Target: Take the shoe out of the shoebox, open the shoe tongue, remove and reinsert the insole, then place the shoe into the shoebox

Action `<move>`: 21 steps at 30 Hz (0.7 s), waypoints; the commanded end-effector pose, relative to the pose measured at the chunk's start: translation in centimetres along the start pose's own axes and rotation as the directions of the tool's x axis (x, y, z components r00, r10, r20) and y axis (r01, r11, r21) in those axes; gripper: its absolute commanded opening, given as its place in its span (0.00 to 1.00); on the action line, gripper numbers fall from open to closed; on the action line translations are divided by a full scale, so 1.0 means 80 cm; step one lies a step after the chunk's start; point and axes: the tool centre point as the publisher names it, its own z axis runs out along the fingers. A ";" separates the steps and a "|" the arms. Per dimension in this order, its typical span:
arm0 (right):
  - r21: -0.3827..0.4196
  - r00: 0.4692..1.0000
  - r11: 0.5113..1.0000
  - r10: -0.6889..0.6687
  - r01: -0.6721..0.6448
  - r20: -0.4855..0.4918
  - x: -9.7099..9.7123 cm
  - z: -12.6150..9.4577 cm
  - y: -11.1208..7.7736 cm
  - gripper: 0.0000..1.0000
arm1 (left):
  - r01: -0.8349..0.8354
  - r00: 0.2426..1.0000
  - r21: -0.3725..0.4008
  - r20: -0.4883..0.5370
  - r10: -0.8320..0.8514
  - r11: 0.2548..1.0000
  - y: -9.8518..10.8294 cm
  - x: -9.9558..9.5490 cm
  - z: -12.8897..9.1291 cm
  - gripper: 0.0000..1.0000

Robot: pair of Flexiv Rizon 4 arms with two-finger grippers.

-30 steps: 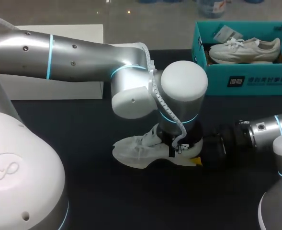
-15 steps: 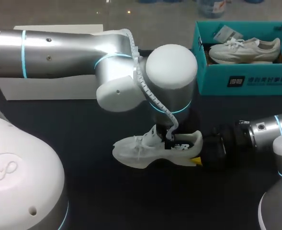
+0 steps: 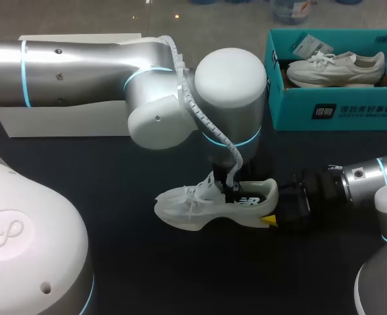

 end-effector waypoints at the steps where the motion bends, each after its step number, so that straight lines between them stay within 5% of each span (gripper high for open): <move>1: 0.004 1.000 1.000 0.001 -0.001 -0.001 0.000 0.003 -0.003 0.00 | 0.003 1.000 -0.034 -0.015 -0.004 0.999 -0.018 -0.005 0.021 0.00; 11: 0.004 1.000 1.000 0.001 -0.001 -0.001 0.000 0.003 -0.003 0.00 | -0.008 0.999 -0.099 -0.048 0.003 0.995 -0.013 0.004 0.054 0.00; 21: 0.004 1.000 1.000 0.001 -0.001 -0.001 0.000 0.003 -0.003 0.00 | -0.060 0.995 -0.098 -0.088 0.052 0.993 -0.003 0.025 0.058 0.00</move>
